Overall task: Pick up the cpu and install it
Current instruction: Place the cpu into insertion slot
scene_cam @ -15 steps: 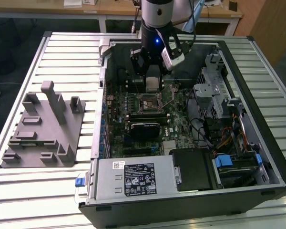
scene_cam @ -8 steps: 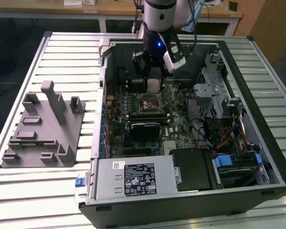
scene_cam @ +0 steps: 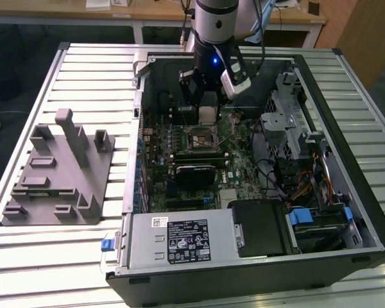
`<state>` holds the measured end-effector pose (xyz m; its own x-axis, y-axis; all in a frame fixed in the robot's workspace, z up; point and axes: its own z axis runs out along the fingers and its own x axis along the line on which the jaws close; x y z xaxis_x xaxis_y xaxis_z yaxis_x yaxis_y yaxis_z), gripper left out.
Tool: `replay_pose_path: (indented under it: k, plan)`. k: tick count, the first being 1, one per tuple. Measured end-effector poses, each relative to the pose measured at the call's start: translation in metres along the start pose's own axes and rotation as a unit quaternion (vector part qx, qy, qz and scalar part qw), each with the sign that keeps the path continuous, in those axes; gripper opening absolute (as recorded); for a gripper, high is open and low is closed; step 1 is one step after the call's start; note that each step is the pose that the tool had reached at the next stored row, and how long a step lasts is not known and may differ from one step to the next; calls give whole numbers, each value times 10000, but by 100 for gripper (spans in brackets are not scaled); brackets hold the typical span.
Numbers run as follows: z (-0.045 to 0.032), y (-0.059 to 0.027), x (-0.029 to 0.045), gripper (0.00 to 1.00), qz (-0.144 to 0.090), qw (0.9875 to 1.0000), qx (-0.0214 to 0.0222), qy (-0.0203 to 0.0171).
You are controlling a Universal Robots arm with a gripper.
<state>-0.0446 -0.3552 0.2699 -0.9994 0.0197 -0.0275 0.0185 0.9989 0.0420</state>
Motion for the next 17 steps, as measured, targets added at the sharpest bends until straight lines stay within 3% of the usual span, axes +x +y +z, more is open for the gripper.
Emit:
replay_pose_path:
  k: [13,17]
  plan:
    - [3,0,0,54,20,10000,2,-1]
    - [5,0,0,54,365,9993,11,-15]
